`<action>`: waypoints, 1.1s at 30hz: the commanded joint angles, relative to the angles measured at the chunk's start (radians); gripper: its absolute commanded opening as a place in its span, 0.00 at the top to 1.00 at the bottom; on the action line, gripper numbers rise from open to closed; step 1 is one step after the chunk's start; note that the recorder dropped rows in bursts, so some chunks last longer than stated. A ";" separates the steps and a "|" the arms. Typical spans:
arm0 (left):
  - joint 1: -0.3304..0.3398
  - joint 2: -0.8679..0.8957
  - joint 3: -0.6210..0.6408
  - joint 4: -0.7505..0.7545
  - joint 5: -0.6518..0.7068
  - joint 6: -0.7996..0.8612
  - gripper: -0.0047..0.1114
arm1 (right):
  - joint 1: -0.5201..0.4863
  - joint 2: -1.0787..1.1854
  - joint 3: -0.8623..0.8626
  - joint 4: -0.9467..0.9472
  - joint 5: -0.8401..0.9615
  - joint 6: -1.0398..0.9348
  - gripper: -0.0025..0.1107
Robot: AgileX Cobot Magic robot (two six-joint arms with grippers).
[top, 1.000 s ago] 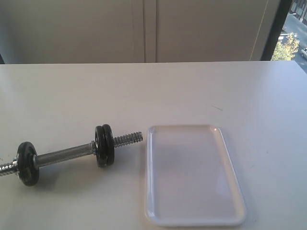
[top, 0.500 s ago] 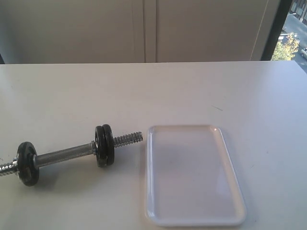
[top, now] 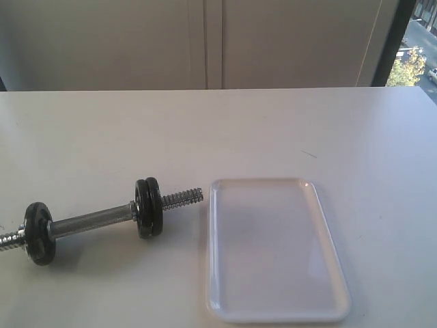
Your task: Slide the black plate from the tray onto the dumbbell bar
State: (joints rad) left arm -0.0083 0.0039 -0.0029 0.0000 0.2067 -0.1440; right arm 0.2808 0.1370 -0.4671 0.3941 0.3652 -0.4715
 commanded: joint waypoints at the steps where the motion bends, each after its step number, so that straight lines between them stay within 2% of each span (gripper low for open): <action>1: -0.006 -0.004 0.003 0.005 -0.003 -0.007 0.96 | 0.017 -0.007 0.005 -0.008 -0.022 0.003 0.98; 8: -0.006 -0.004 0.003 0.005 -0.003 -0.007 0.96 | 0.017 -0.007 0.003 0.064 -0.038 0.064 0.98; 21: -0.006 -0.004 0.003 0.005 -0.003 -0.007 0.96 | 0.017 -0.007 0.008 0.057 0.006 0.171 0.98; 28: -0.006 -0.004 0.003 0.005 -0.003 -0.007 0.96 | 0.015 -0.055 0.181 0.060 -0.006 0.199 0.98; 33: -0.006 -0.004 0.003 0.005 -0.003 -0.007 0.96 | -0.051 -0.137 0.344 0.029 -0.030 0.199 0.98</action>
State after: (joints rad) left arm -0.0083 0.0039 -0.0029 0.0000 0.2067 -0.1440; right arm 0.2712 0.0345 -0.2003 0.4519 0.3554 -0.2766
